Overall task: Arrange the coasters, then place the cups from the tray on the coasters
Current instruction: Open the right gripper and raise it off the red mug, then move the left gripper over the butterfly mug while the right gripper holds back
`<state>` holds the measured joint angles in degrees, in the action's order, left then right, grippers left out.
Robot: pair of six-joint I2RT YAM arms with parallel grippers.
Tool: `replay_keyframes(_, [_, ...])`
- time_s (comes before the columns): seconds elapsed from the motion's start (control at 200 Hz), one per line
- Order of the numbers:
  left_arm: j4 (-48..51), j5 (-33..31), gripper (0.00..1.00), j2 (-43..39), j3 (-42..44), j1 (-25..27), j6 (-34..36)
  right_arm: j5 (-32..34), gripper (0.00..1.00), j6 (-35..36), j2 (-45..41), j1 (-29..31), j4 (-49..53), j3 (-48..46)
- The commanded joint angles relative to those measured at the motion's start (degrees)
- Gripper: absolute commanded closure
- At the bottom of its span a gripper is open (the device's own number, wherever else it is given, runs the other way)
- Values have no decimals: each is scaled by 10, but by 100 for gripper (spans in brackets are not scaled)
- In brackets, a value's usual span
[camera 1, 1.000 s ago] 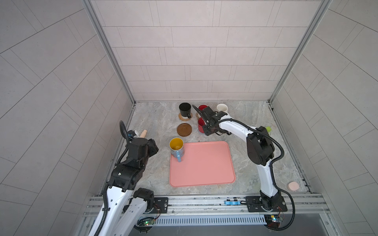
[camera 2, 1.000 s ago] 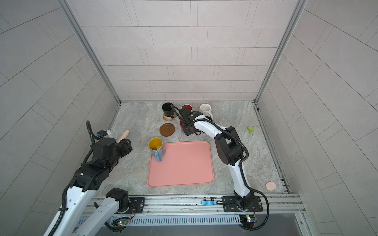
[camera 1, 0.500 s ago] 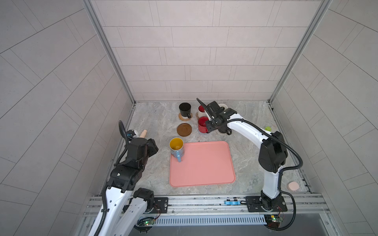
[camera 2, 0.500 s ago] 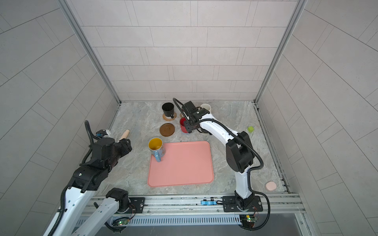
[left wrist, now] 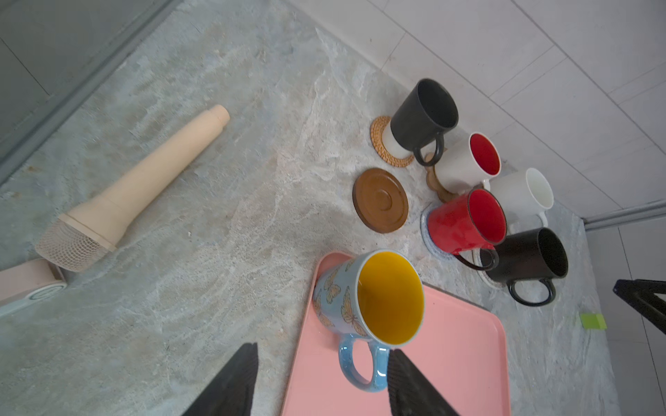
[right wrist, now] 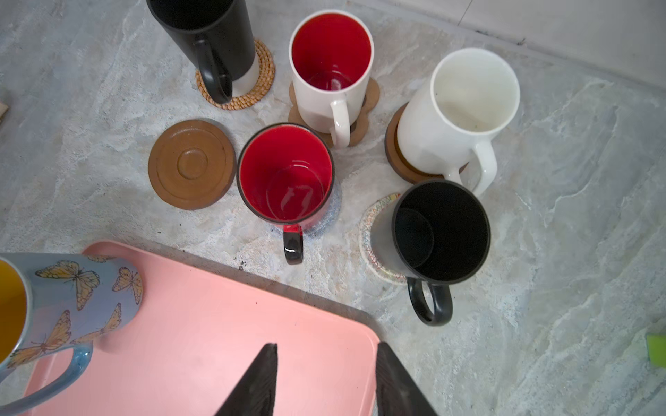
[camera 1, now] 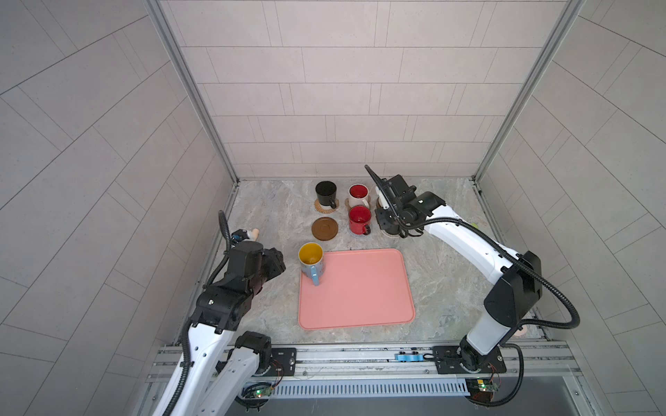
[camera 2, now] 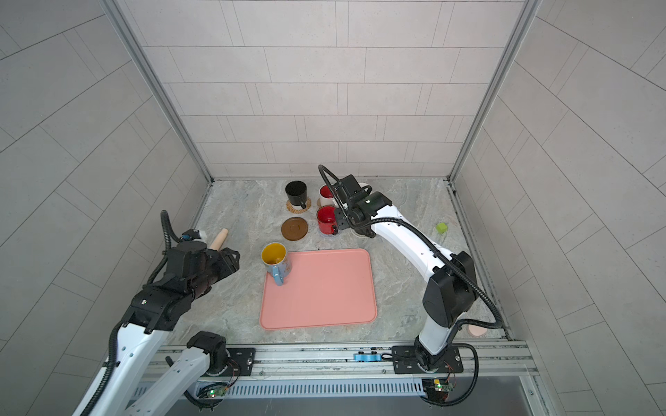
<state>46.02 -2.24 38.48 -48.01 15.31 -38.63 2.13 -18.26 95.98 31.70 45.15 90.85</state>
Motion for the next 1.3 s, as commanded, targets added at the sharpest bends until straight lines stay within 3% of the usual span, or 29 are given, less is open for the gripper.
replay_keyframes(0.0, [27, 20, 37, 12, -15, 40, -14, 13, 53, -19, -33, -3, 9, -17])
replay_keyframes(0.24, [10, -25, 37, 54, 1, 151, -49, 12, 53, -33, -55, -2, 4, -41])
replay_keyframes(0.53, [-35, -36, 37, 129, 4, 216, -74, 10, 52, -46, -80, -3, -6, -71])
replay_keyframes(1.296, [-85, -8, 38, 264, 12, 223, -72, 12, 52, -64, -135, -3, -6, -123])
